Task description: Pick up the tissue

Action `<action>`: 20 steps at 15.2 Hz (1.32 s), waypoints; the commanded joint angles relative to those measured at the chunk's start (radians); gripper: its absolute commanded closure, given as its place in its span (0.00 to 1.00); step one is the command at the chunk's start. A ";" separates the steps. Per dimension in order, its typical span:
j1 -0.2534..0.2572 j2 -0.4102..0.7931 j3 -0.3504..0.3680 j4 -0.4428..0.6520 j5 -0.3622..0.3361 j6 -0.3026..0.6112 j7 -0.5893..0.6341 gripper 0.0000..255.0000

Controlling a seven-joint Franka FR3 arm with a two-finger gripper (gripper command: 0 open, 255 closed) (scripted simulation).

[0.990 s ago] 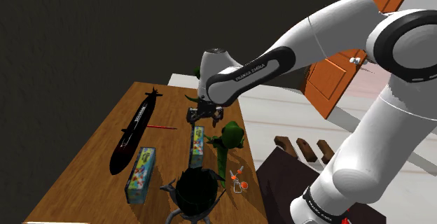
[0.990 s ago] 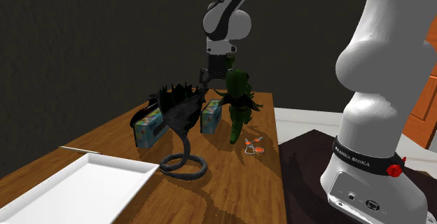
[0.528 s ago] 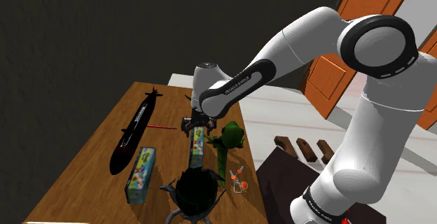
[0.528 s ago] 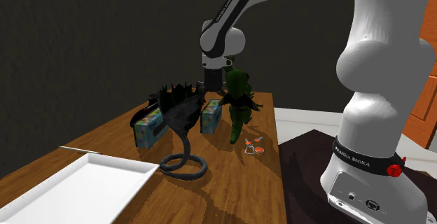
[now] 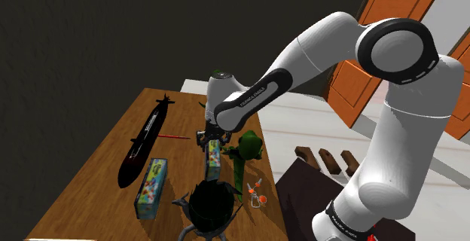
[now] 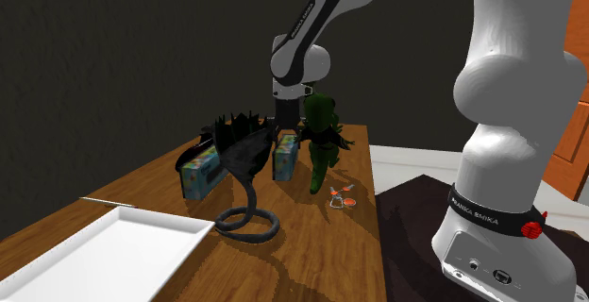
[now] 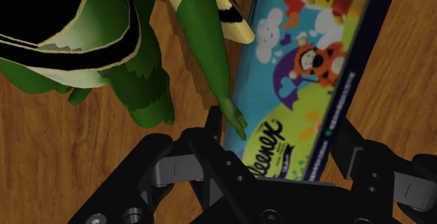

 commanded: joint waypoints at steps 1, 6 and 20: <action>0.000 0.002 0.000 0.000 0.000 0.001 0.000 1.00; 0.000 0.002 0.000 0.000 -0.001 0.002 0.000 1.00; -0.013 -0.135 0.019 0.029 0.060 -0.160 -0.042 1.00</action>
